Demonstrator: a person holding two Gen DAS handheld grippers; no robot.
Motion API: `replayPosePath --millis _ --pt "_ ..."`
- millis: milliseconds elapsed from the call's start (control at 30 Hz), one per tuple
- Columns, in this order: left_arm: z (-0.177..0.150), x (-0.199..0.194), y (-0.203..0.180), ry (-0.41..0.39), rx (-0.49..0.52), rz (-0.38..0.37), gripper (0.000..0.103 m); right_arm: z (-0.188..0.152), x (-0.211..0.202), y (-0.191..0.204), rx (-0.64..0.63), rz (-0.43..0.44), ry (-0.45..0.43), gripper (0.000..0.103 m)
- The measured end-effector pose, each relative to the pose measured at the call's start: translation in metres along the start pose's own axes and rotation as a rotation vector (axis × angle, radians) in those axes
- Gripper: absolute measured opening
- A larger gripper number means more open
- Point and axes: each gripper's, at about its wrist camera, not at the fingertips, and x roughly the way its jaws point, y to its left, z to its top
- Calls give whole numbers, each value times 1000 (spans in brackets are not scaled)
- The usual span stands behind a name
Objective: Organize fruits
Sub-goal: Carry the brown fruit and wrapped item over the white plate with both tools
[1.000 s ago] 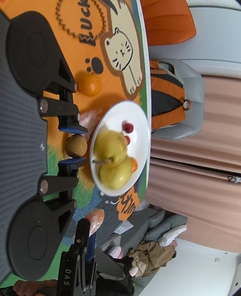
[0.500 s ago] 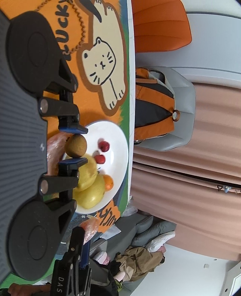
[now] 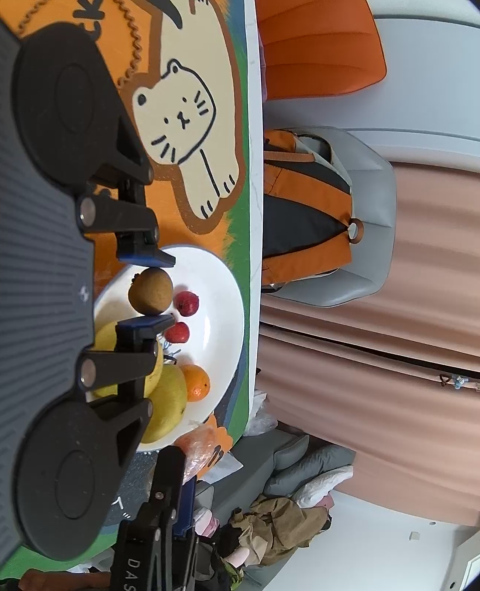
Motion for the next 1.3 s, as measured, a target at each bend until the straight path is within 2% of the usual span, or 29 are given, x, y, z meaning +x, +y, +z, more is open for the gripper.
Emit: replayPosePath --millis 467,533,600,1100,1200,1300 --pt "13 47 -4 41 -4 -25 26 9 33 -13 7 3 22 42" --pt "14 50 -6 32 22 -15 33 11 37 -13 5 4 22 42" --pt "15 50 -8 24 49 1 34 14 41 -14 1 7 23 42" --pt "23 25 26 27 -39 60 36 44 68 -4 -31 36 -4 42" --pt "20 19 32 29 -54 73 38 48 71 -6 -8 47 -31 47" --pt "16 15 37 35 -63 81 42 45 72 -13 30 48 -13 47"
